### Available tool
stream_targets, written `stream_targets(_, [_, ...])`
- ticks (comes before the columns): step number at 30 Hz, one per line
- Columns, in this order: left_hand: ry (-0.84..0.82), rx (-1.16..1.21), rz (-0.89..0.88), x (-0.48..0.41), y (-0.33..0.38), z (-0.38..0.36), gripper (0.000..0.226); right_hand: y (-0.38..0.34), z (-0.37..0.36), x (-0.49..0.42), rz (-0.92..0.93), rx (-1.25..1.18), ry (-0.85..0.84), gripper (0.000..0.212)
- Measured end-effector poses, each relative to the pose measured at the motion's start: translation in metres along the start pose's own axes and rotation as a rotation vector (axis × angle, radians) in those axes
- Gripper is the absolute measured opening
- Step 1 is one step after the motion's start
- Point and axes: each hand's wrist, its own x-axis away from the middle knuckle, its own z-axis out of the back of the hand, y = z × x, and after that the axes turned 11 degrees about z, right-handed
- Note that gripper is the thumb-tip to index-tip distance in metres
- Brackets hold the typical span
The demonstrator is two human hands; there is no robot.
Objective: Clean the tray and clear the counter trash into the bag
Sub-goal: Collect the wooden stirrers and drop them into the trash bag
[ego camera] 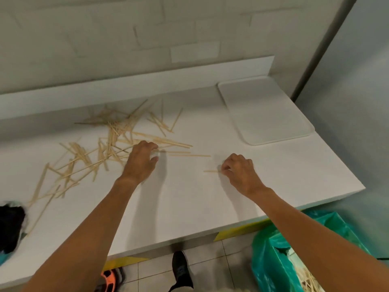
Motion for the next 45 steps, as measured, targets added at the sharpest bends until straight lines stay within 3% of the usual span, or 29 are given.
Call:
stream_targets(4, [0.032, -0.032, 0.092, -0.022, -0.033, 0.019, 0.035, -0.021, -0.016, -0.032, 0.072, 0.133, -0.068, 0.025])
stream_targets(7, [0.048, -0.080, 0.127, -0.036, -0.052, 0.033, 0.039, -0.050, -0.021, -0.062, 0.060, 0.002, -0.072, 0.031])
stream_targets(12, [0.028, -0.108, 0.230, -0.050, -0.082, 0.062, 0.058, -0.089, -0.032, -0.119, 0.004, -0.241, -0.022, 0.024])
stream_targets(16, [-0.028, -0.084, 0.290, -0.055, -0.102, 0.075, 0.051, -0.103, -0.044, -0.151, 0.029, -0.229, -0.060, 0.019])
stream_targets(19, [-0.044, -0.009, 0.259, -0.058, -0.109, 0.072, 0.033, -0.108, -0.051, -0.167, 0.050, -0.206, -0.072, 0.038])
stream_targets(23, [-0.020, 0.091, 0.294, -0.065, -0.101, 0.065, 0.016, -0.113, -0.058, -0.178, 0.045, -0.200, -0.021, 0.032])
stream_targets(25, [-0.016, 0.093, 0.317, -0.072, -0.099, 0.061, 0.013, -0.116, -0.058, -0.184, 0.023, -0.224, 0.026, 0.042])
stream_targets(27, [-0.021, 0.109, 0.351, -0.078, -0.098, 0.059, 0.004, -0.118, -0.059, -0.192, -0.035, -0.198, 0.038, 0.028])
stream_targets(31, [-0.083, 0.105, 0.401, -0.088, -0.092, 0.055, 0.019, -0.121, -0.061, -0.200, -0.145, -0.182, 0.054, 0.008])
stream_targets(36, [-0.142, 0.086, 0.421, -0.092, -0.085, 0.052, 0.019, -0.122, -0.064, -0.203, -0.114, -0.002, 0.012, 0.006])
stream_targets(45, [-0.141, -0.022, 0.417, -0.085, -0.085, 0.059, 0.020, -0.125, -0.078, -0.192, 0.055, 0.327, -0.024, 0.022])
